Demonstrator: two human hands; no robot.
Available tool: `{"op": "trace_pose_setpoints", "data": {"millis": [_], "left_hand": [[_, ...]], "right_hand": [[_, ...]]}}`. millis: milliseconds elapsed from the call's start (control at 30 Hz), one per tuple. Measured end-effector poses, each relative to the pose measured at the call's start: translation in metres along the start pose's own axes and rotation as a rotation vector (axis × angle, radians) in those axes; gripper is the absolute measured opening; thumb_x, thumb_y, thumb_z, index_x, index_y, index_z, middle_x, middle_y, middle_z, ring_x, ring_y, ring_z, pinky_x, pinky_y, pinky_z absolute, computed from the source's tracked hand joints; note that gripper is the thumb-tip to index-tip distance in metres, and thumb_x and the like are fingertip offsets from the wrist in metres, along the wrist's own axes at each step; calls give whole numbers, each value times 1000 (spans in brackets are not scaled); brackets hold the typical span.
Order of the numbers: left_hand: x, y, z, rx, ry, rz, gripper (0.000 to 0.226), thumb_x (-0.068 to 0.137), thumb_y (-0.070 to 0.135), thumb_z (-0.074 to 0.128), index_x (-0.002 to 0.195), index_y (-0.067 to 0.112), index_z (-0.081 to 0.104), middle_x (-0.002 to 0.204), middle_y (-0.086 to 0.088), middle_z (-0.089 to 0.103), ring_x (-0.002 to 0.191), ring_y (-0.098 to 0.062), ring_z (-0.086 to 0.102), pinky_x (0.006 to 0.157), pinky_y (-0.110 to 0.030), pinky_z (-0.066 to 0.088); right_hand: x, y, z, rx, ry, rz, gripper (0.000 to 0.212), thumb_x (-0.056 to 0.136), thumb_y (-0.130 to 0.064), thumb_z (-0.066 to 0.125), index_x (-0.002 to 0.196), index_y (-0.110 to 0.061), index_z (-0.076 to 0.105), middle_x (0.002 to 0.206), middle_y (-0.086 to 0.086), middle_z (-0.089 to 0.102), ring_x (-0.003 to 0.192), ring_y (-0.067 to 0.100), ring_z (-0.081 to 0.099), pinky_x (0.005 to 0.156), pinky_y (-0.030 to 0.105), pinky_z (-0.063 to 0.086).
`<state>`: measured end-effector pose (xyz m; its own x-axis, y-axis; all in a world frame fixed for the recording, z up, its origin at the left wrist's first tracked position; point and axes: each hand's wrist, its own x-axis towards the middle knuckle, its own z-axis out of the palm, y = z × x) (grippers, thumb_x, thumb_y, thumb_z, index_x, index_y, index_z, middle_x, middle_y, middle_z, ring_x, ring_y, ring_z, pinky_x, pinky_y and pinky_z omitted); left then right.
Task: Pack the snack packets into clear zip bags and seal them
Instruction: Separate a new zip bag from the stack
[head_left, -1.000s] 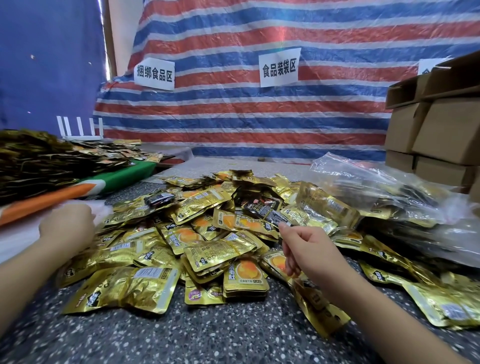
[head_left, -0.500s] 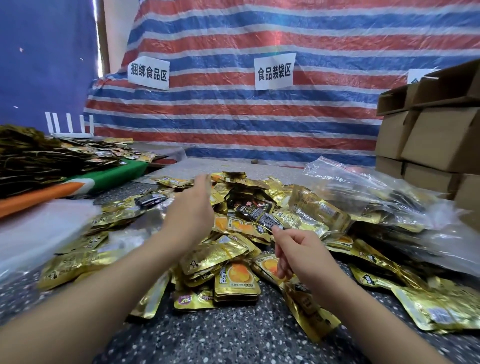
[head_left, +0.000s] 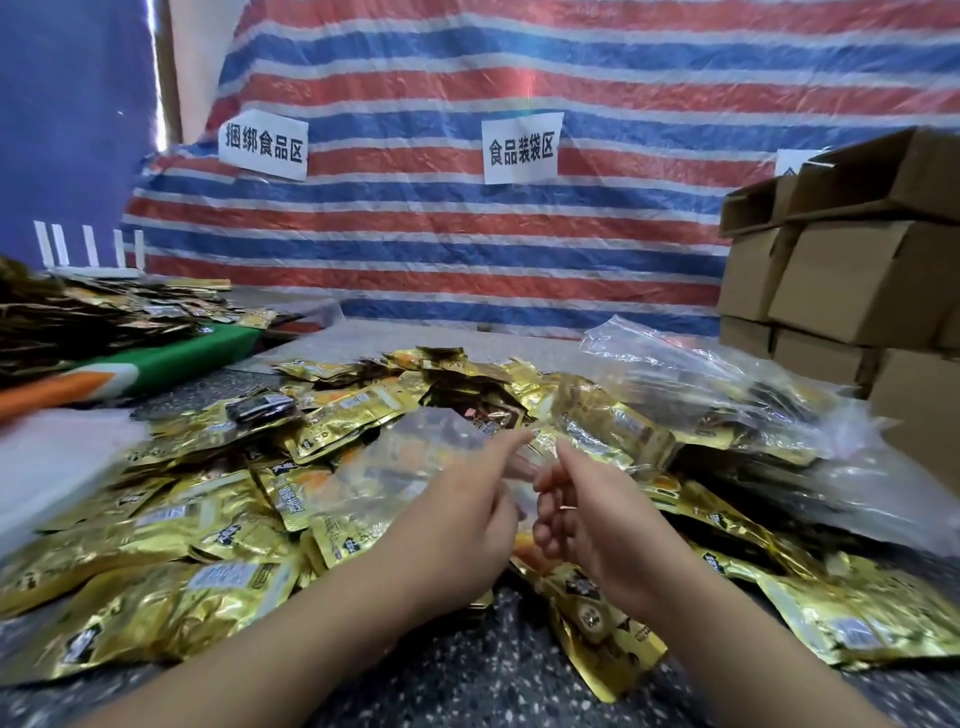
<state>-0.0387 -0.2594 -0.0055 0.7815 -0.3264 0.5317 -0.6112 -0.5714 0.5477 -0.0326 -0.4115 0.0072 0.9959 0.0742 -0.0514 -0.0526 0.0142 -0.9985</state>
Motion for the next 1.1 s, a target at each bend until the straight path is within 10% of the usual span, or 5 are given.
{"op": "trace_pose_setpoints", "data": {"millis": [367, 633, 733, 867, 1100], "left_hand": [[-4, 0, 8, 9, -97, -55, 21, 100, 24, 49, 108, 20, 69, 97, 5, 71, 89, -9, 63, 82, -32, 51], [0, 0, 0, -47, 108, 106, 22, 102, 20, 49, 108, 19, 70, 99, 1, 71, 92, -6, 58, 83, -22, 45], [-1, 4, -3, -30, 38, 122, 29, 103, 21, 48, 124, 28, 67, 127, 13, 59, 112, 15, 46, 92, 3, 29], [-1, 3, -4, 69, -73, 102, 37, 103, 27, 46, 134, 44, 56, 157, 16, 28, 141, -4, 27, 109, -16, 22], [-6, 5, -6, 101, -172, 110, 70, 83, 84, 20, 147, 56, 21, 143, 18, 49, 106, 34, 35, 82, 9, 24]], "right_hand": [[-2, -1, 0, 25, 50, 20, 53, 103, -44, 42, 68, -7, 55, 55, 9, 56, 44, 19, 54, 43, 25, 46], [0, -1, -3, 26, 120, 99, 65, 99, -58, 41, 73, -2, 61, 57, 10, 62, 44, 21, 59, 43, 26, 49], [1, -3, -7, 62, 136, 114, 59, 96, -61, 44, 81, -6, 59, 58, 6, 60, 45, 17, 54, 40, 23, 44], [1, -4, -9, 93, 133, 121, 49, 96, -53, 51, 79, -8, 59, 59, 4, 61, 46, 16, 56, 41, 24, 44], [-3, -7, -7, 140, 188, -213, 24, 101, -19, 50, 85, -7, 63, 57, -3, 62, 55, 12, 61, 50, 24, 48]]}}
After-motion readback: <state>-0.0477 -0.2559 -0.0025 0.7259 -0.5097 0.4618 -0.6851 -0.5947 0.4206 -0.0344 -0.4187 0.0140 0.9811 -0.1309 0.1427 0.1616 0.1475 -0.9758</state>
